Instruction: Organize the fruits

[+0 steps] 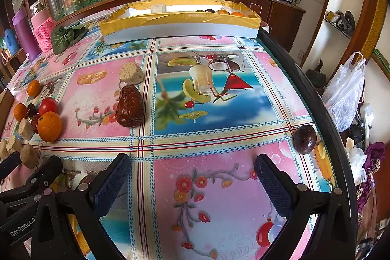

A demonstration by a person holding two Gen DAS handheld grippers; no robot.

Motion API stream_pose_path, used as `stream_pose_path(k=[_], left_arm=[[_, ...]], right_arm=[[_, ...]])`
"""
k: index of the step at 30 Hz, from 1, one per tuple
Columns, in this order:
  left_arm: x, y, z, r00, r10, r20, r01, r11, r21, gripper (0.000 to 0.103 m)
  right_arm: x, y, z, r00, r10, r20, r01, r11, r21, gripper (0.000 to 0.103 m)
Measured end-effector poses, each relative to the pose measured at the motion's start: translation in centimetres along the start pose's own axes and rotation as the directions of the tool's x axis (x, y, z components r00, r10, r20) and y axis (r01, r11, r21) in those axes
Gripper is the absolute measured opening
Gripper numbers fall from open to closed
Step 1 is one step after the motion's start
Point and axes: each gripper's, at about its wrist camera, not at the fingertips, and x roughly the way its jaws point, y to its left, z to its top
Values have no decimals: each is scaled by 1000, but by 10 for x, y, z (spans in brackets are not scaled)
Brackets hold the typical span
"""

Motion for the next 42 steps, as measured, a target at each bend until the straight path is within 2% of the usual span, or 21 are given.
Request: stream_pose_path(k=[22, 30, 33, 35, 39, 42], left_arm=[[0, 0, 0, 1000, -2, -4, 2, 1000, 7, 103], [0, 1, 1, 998, -56, -43, 60, 994, 87, 103], [-6, 6, -2, 992, -101, -71, 109, 986, 123, 101], [-15, 16, -6, 986, -151, -75, 157, 983, 97, 99], [-46, 36, -13, 985, -174, -3, 174, 982, 77, 99], [-71, 57, -18, 985, -165, 56, 160, 984, 81, 99]], right_arm=[[0, 0, 0, 1000, 0, 0, 0, 1000, 0, 102], [-1, 0, -1, 1000, -13, -26, 13, 1000, 22, 102], [-1, 1, 0, 999, -13, -36, 14, 1000, 21, 102], [-1, 0, 0, 999, -13, -37, 14, 1000, 21, 102], [-1, 0, 0, 999, -14, -36, 15, 1000, 22, 102], [-1, 1, 1, 999, -23, -38, 24, 999, 31, 102]])
